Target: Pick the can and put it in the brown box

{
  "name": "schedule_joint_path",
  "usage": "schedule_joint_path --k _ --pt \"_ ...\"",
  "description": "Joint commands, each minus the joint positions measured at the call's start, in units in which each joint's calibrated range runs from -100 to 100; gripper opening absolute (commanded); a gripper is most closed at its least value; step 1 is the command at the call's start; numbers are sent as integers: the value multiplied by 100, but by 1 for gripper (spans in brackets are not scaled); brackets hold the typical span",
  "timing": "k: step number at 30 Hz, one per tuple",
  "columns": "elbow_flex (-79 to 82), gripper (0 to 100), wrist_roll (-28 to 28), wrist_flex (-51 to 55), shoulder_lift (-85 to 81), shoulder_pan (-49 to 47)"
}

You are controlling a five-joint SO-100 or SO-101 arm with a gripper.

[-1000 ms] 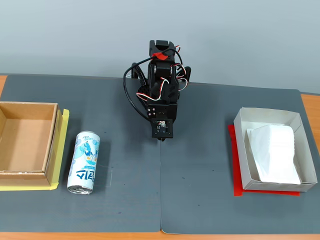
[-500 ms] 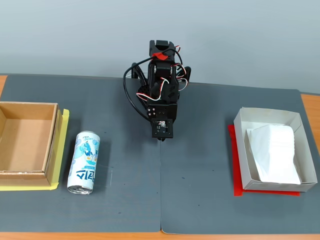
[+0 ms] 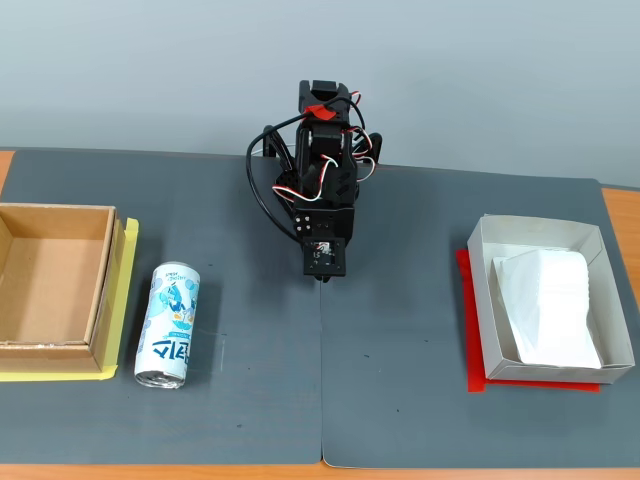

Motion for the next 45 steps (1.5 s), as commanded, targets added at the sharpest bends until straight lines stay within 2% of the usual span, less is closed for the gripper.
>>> schedule_joint_path --k 1,45 --pt "-325 1 -3 -50 -17 17" --pt "-325 1 2 -59 -17 -32"
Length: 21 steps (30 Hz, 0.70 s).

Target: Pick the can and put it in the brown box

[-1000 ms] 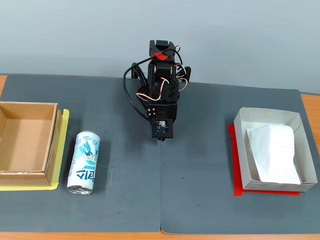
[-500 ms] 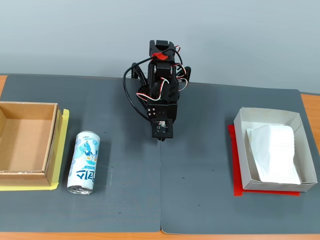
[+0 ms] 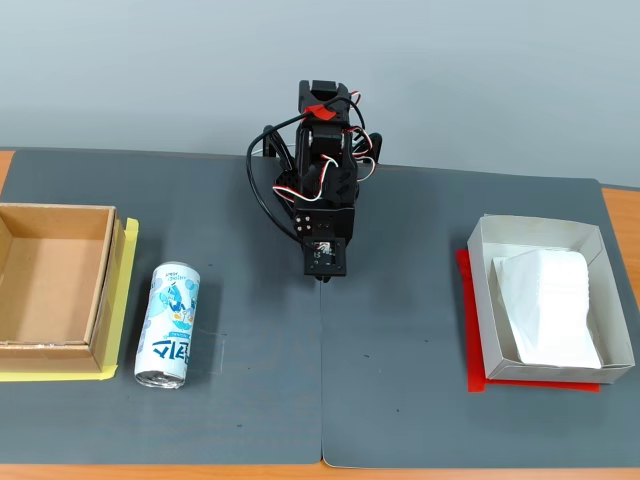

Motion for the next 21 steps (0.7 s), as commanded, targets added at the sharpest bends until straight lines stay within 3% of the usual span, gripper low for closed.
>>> schedule_joint_path --k 1,11,21 --pt "-325 1 17 -59 -17 -24" --pt "-524 1 28 -102 220 -122" --pt "-2126 1 28 -1056 2406 -65"
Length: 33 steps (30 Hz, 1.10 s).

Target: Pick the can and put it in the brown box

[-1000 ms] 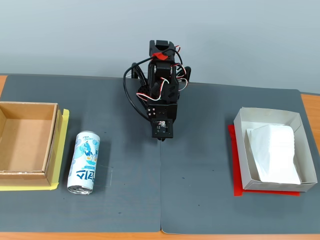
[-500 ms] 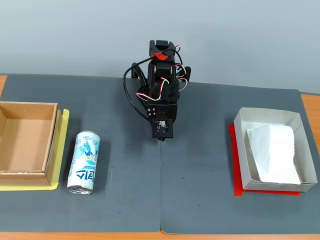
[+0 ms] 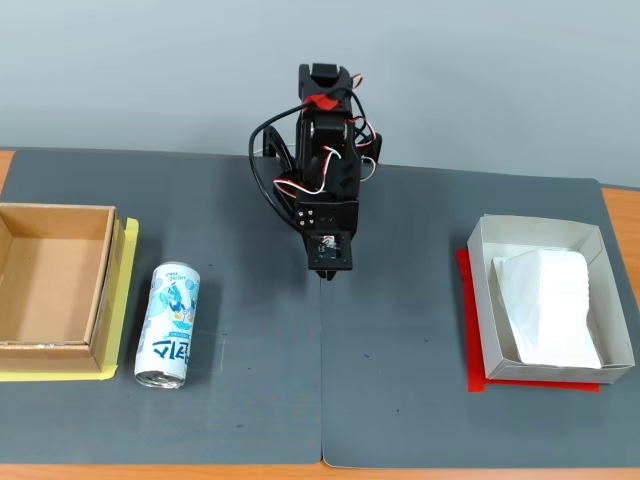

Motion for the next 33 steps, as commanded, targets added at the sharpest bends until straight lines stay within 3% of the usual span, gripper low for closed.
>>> schedule_joint_path --k 1,10,17,33 --pt "-965 1 28 -468 860 31" --pt "-3046 1 585 -893 2520 511" --pt "-3861 1 1232 -919 3231 1315" --pt "-5879 1 2039 -945 5629 2939"
